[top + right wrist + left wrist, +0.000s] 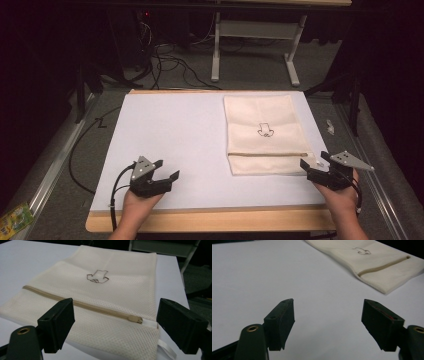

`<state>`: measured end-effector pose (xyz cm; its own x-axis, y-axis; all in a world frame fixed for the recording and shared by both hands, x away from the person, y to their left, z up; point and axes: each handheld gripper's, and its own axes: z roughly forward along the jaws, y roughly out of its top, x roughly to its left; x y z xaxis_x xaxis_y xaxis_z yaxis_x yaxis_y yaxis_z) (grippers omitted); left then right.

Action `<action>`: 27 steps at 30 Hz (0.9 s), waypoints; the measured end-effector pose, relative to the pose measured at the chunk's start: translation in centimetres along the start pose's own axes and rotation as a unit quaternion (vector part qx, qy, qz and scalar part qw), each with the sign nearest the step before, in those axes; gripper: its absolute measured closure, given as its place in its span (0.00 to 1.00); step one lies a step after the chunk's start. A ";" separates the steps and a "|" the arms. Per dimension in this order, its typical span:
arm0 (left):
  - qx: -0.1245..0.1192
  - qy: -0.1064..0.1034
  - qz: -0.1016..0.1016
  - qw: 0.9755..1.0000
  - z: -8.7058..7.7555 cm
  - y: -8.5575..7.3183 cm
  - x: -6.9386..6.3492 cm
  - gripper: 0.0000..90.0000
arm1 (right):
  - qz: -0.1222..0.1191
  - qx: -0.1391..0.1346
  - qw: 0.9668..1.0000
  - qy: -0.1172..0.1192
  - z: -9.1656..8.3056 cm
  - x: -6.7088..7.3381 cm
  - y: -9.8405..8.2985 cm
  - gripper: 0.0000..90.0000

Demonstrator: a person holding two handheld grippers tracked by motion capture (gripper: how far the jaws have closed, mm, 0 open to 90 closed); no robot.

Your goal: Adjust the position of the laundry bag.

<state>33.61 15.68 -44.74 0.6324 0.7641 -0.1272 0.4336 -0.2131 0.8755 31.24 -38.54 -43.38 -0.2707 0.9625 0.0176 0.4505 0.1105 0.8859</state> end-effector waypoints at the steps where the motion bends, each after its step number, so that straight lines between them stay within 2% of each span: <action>1: 0.011 -0.016 0.001 1.000 1.4 0.2 -1.0 0.32 | 0.003 0.004 1.000 -0.004 0.1 -0.3 -0.1 0.17; 2: 0.011 -0.016 0.001 1.000 1.4 0.2 -1.0 0.32 | 0.003 0.004 1.000 -0.004 0.1 -0.3 -0.1 0.17; 4: 0.022 -0.038 0.010 0.999 3.4 0.7 -2.6 0.33 | 0.014 0.007 1.000 -0.008 0.3 -0.9 -0.4 0.17; 5: 0.027 -0.043 0.014 0.999 3.9 0.8 -3.1 0.35 | 0.018 0.009 1.000 -0.011 0.2 -1.1 -0.4 0.18; 6: 0.035 -0.055 0.023 0.998 4.9 1.0 -4.0 0.35 | 0.020 0.009 1.000 -0.012 0.2 -1.2 -0.5 0.18; 7: 0.043 -0.065 0.038 0.996 6.4 1.4 -5.4 0.37 | 0.020 0.007 1.000 -0.013 0.2 -1.3 -0.5 0.18; 8: 0.049 -0.070 0.046 0.995 7.3 1.7 -6.2 0.38 | 0.021 0.007 1.000 -0.013 0.2 -1.3 -0.5 0.18; 10: 0.051 -0.077 0.053 0.994 9.2 2.3 -7.5 0.39 | 0.019 0.008 1.000 -0.014 0.1 -1.2 -0.6 0.18; 11: 0.050 -0.079 0.049 0.994 10.2 2.6 -8.0 0.41 | 0.017 0.008 1.000 -0.014 0.1 -1.2 -0.6 0.19; 15: 0.065 -0.064 0.036 0.995 14.2 4.1 -9.0 0.46 | 0.020 0.006 1.000 -0.012 -0.1 -1.1 -0.6 0.19; 17: 0.090 -0.054 0.023 0.994 16.0 4.8 -9.1 0.47 | 0.020 0.004 1.000 -0.011 -0.1 -1.2 -0.7 0.20; 18: 0.090 -0.054 0.023 0.994 16.0 4.8 -9.1 0.47 | 0.020 0.004 1.000 -0.011 -0.1 -1.2 -0.7 0.20; 19: 0.107 -0.052 0.016 0.993 17.4 5.2 -9.5 0.48 | 0.019 0.003 1.000 -0.008 -0.1 -1.3 -0.7 0.20; 20: 0.118 -0.045 0.016 0.992 17.9 5.3 -9.7 0.49 | 0.022 0.004 1.000 -0.009 -0.1 -1.3 -0.7 0.20; 22: 0.137 -0.026 0.023 0.990 18.8 5.3 -10.0 0.50 | 0.022 0.003 1.000 -0.009 -0.2 -1.5 -0.8 0.20; 25: 0.132 0.001 0.051 0.990 19.0 5.1 -10.5 0.60 | 0.028 0.003 1.000 -0.007 -0.3 -1.6 -0.8 0.20; 27: 0.130 -0.002 0.067 0.989 18.8 5.0 -10.6 0.73 | 0.029 0.001 1.000 -0.007 -0.4 -1.6 -0.8 0.21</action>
<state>41.13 -4.98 -47.75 0.6976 0.7163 -0.0198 0.4954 -0.4622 0.7355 30.96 -40.26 -43.93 -0.2319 0.9707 0.0631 0.4677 0.0544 0.8822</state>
